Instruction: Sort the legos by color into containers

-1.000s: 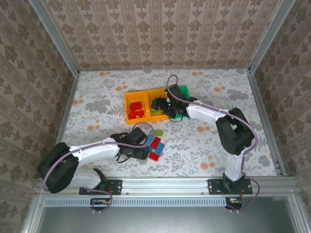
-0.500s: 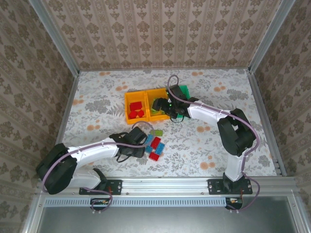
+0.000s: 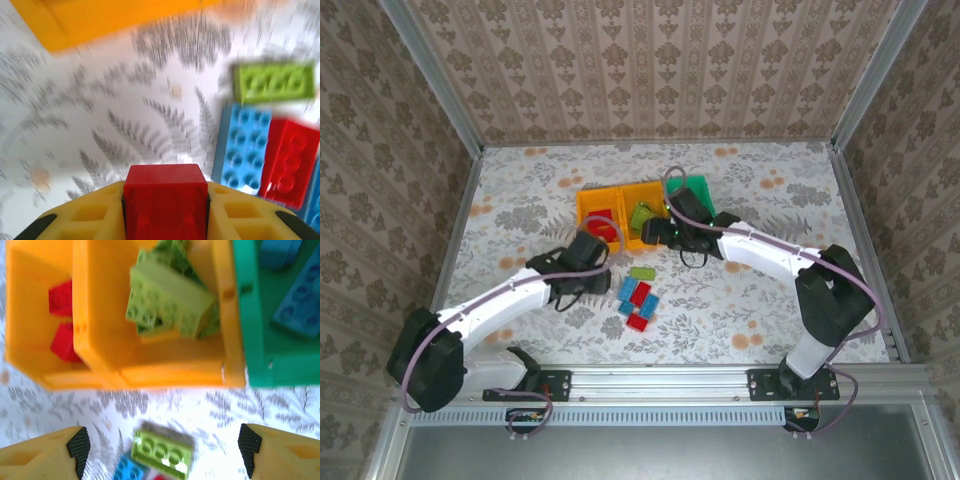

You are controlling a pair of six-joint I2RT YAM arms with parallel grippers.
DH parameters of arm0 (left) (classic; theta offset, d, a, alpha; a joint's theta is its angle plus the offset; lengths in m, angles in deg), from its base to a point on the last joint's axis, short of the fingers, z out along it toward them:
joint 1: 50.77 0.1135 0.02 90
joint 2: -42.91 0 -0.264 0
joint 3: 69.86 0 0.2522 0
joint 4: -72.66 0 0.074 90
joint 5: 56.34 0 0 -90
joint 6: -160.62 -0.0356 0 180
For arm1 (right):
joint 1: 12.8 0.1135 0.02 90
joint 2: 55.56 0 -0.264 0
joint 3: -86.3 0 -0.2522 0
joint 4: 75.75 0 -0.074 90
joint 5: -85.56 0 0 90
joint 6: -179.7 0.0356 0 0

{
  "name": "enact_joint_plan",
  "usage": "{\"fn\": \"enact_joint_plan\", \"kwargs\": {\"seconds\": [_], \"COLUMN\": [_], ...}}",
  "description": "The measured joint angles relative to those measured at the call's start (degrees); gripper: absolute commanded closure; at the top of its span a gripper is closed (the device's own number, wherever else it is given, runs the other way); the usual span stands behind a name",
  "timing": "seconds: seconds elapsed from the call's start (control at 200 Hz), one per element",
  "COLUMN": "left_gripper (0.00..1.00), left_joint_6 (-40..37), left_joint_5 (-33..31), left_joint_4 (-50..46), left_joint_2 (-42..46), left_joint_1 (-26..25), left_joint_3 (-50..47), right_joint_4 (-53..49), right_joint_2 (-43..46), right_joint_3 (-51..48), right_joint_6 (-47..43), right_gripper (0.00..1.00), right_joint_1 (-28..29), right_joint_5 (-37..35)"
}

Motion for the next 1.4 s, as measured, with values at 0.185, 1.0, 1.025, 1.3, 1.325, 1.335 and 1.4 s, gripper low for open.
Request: {"fn": "enact_joint_plan", "kwargs": {"seconds": [0.185, 1.0, 1.025, 1.3, 1.325, 1.335, 1.4], "left_gripper": [0.65, 0.52, 0.52, 0.43, 0.42, 0.41, 0.37], "left_joint_6": [-5.07, -9.79, -9.79, -9.75, -9.79, -9.73, -9.60], "left_joint_5": [2.62, 11.67, 11.65, 11.26, 11.19, 11.19, 10.82], "left_joint_4": [1.55, 1.49, 1.46, 1.29, 1.29, 1.31, 1.29], "left_joint_2": [-4.59, -31.50, -31.50, -31.50, -31.50, -31.50, -31.47], "left_joint_1": [8.20, 16.09, 16.09, 16.09, 16.09, 16.09, 16.09], "left_joint_3": [11.17, 30.67, 30.67, 30.67, 30.67, 30.67, 30.67], "right_joint_4": [-2.01, -3.26, -3.28, -3.89, -4.37, -4.59, -6.36], "right_joint_2": [0.83, -8.41, -8.87, -11.78, -12.35, -12.57, -14.16], "right_joint_3": [-5.09, -3.43, -2.89, 2.82, 3.48, 3.78, 5.68], "right_joint_6": [0.00, 8.31, 8.39, 8.72, 8.72, 8.72, 8.72], "right_gripper": [0.23, 0.17, 0.16, 0.14, 0.14, 0.14, 0.14], "right_joint_1": [4.04, 8.44, 8.52, 9.22, 9.22, 9.22, 9.22], "right_joint_5": [-1.64, -1.18, -1.18, -1.16, -1.18, -1.18, -1.18]}}
